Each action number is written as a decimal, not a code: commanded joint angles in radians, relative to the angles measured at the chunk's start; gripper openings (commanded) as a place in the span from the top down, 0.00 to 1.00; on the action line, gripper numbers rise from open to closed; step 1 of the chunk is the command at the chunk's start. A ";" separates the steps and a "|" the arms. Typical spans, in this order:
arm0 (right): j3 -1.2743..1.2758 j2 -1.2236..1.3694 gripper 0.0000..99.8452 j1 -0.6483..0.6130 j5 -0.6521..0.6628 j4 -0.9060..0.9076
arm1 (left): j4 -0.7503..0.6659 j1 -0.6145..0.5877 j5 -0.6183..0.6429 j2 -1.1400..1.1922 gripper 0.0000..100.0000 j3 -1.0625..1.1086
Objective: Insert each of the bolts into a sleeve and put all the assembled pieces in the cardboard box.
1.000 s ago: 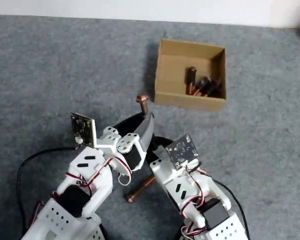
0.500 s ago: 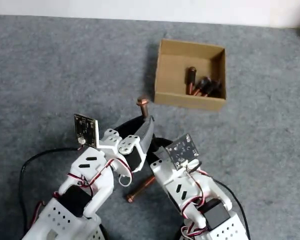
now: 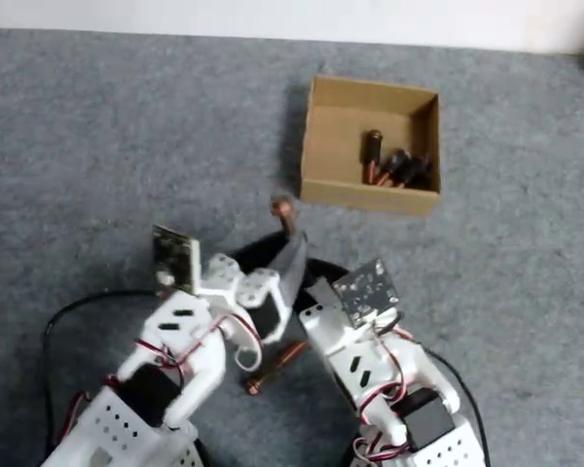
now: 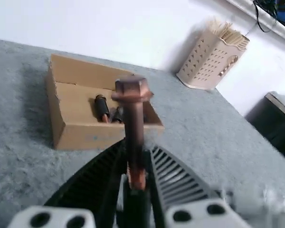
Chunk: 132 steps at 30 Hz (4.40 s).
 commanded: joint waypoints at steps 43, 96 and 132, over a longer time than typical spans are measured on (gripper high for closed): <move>0.134 -0.015 1.00 0.217 -0.038 -0.265 | -0.015 -0.012 0.012 -0.013 0.99 -0.044; -3.306 3.197 0.99 0.384 -0.002 0.739 | -0.015 -0.547 0.012 0.811 0.99 -0.420; -3.264 2.443 0.70 0.383 -0.002 0.987 | -0.017 -0.521 0.006 0.812 0.99 -0.418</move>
